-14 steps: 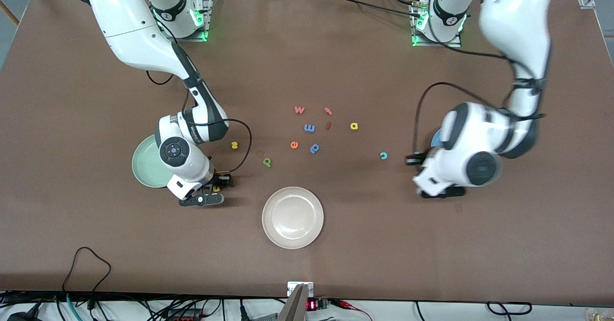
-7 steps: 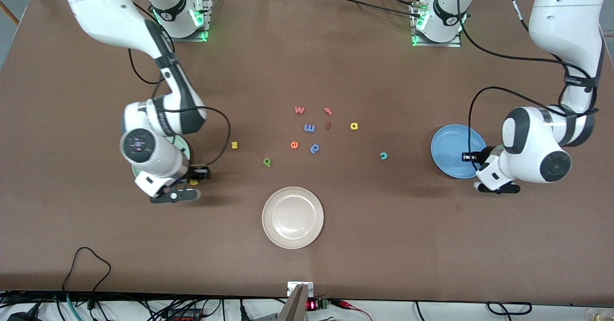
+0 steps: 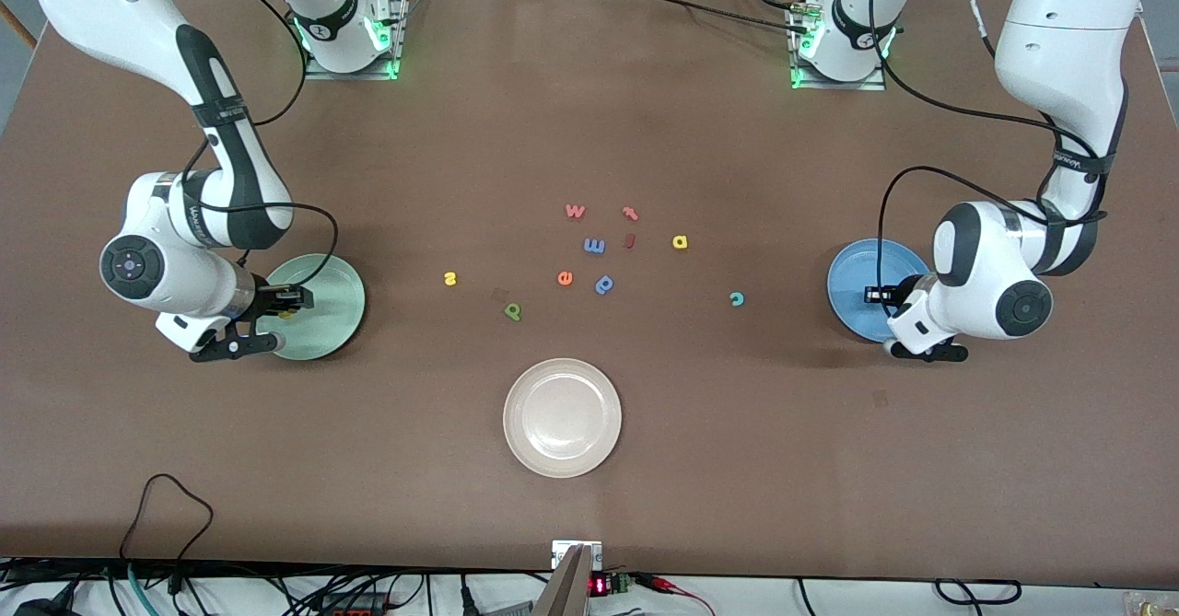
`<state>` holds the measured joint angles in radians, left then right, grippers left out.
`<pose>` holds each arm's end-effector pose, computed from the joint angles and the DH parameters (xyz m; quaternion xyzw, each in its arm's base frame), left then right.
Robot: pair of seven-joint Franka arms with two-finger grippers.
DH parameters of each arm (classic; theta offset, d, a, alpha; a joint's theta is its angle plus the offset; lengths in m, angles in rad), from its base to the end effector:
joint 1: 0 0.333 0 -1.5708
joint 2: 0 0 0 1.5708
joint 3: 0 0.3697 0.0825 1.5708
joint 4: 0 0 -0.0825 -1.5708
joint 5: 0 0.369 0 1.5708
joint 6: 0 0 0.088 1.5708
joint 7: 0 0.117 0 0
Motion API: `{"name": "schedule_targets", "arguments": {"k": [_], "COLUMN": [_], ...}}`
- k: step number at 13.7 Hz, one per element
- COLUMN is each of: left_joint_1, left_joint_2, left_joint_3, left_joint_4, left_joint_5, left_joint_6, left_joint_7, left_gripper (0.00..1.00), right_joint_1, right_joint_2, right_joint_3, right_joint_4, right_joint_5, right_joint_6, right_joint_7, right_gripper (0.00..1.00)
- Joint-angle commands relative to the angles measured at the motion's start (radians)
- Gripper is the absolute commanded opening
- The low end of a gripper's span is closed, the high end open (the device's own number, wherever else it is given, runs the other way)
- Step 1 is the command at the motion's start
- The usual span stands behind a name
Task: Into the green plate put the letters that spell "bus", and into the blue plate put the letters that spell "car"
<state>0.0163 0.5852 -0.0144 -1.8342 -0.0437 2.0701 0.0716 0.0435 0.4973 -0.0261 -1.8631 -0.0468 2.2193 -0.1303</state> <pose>0.6215 -0.0008 0.2333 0.9844 -0.0202 -0.1728 0.0276 0.6379 0.0107 0.2866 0.9932 0.0901 -0.0717 0.0199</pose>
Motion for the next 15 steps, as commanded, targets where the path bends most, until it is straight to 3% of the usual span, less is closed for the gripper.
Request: {"name": "schedule_targets", "arguments": {"k": [1, 4, 6, 9, 15], "left_joint_1": [-0.004, -0.038, -0.103, -0.217, -0.243], "left_joint_2": [-0.039, -0.033, 0.008, 0.044, 0.111], "left_joint_3": [-0.012, -0.105, -0.108, -0.11, -0.108], "left_joint_4": [0.019, 0.148, 0.191, 0.194, 0.179], "left_joint_5": [0.013, 0.012, -0.007, -0.007, -0.007], "left_joint_6": [-0.018, -0.076, -0.071, -0.059, 0.047], "left_joint_7": [0.001, -0.012, -0.051, -0.226, -0.32], "left_gripper": [1.0, 1.0, 0.95, 0.72, 0.66], "right_joint_1": [-0.002, 0.004, 0.007, 0.007, 0.051], "right_joint_2": [-0.02, -0.016, -0.016, -0.032, -0.051], "right_joint_3": [0.018, 0.025, 0.026, 0.054, 0.152], "right_joint_4": [-0.038, -0.056, -0.054, -0.05, -0.08], "right_joint_5": [0.001, 0.007, 0.008, 0.008, 0.07], "right_joint_6": [0.013, 0.017, 0.016, 0.008, 0.028], "right_joint_7": [-0.002, 0.012, 0.012, 0.015, 0.119], "right_gripper": [0.15, 0.36, 0.96, 1.0, 1.0]}}
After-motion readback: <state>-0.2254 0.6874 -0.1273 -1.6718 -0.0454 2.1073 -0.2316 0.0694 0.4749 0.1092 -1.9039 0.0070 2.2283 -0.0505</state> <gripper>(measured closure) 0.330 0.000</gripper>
